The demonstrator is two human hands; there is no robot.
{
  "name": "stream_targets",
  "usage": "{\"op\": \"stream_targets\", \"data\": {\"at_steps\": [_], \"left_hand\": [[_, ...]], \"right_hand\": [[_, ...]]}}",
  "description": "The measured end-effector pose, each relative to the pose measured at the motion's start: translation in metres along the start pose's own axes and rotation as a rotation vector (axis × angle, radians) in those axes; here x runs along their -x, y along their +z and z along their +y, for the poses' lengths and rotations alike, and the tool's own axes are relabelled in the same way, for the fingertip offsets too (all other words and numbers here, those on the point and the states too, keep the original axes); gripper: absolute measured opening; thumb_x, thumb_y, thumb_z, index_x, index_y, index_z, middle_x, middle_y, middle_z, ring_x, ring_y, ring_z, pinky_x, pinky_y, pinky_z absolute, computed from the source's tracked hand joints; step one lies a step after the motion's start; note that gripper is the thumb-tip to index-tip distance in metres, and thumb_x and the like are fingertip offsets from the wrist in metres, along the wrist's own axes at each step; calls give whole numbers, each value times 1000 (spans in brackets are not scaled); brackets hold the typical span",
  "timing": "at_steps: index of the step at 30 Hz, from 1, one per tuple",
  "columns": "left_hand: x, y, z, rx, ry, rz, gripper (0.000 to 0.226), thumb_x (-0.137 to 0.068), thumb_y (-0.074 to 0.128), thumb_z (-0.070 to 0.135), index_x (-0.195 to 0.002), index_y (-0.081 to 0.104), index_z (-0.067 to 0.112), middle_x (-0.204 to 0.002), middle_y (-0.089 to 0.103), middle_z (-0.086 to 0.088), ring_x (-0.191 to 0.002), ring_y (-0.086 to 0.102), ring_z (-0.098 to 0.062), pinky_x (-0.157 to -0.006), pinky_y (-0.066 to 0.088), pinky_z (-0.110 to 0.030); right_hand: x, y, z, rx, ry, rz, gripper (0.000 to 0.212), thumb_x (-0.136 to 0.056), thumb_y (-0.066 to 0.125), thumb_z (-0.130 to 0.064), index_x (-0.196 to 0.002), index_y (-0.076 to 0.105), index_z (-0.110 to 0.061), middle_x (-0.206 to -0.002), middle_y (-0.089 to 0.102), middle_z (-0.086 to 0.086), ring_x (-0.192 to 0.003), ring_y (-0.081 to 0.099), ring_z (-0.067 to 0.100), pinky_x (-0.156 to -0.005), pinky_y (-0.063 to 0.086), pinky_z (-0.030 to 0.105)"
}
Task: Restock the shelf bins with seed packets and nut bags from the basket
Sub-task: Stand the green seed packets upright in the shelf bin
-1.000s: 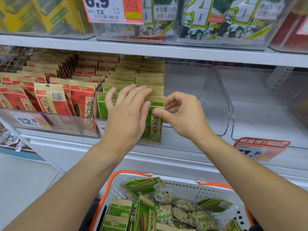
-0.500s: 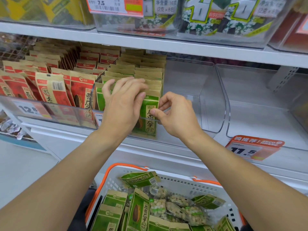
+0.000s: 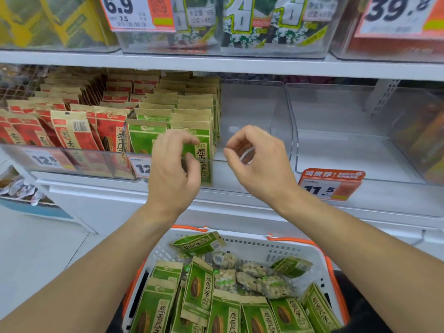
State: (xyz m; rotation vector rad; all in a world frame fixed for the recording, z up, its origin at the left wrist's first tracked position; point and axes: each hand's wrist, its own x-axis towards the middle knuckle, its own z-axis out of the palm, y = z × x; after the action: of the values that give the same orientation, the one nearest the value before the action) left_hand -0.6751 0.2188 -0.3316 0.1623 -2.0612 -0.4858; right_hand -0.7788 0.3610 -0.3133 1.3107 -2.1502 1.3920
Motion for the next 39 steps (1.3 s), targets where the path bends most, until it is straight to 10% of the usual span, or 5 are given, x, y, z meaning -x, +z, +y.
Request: {"op": "stream_targets", "data": {"at_steps": [11,19,27,32,39], "left_hand": [[204,47,-2,-36,-698,-763,19,-90,57,16,-108,53,20,-111,54,0,-109,55,-21,-93,47,-36],[286,26,-1,-370,-581,-1187,51,-90,59,26,-138,43,19,-144,39,-3,-139,29,-25,-112,34,-39],[286,26,-2,-502,-722,-1184,67,-89,59,52,-143,40,17,-152,32,-18,-142,26,-34,-117,28,-47],[295,33,20,-568,-496,-1350,66,-97,33,56,-148,36,15,-160,-12,-27,-148,-17,-40,-121,-4,-53],[283,43,30,-355,-797,-1218,61,-89,61,42,-137,45,8,-155,34,-11,-151,10,-26,-122,-5,-46]], "right_hand": [[133,-22,65,223,412,-758,1,-91,64,-21,-91,64,-21,-85,68,-5,-75,61,10,-72,46,26],[269,-8,98,348,814,-1136,64,-86,74,-39,-139,48,-13,-136,52,10,-124,51,29,-104,44,37],[297,-5,96,475,927,-1197,99,-81,70,-61,-156,23,-17,-164,13,16,-150,12,37,-122,21,47],[291,-2,86,422,927,-1115,56,-83,68,-54,-125,59,-18,-123,63,7,-118,57,29,-100,49,39],[280,-5,80,285,1254,-890,59,-66,83,-38,-116,57,-24,-132,45,7,-125,45,30,-104,45,40]]}}
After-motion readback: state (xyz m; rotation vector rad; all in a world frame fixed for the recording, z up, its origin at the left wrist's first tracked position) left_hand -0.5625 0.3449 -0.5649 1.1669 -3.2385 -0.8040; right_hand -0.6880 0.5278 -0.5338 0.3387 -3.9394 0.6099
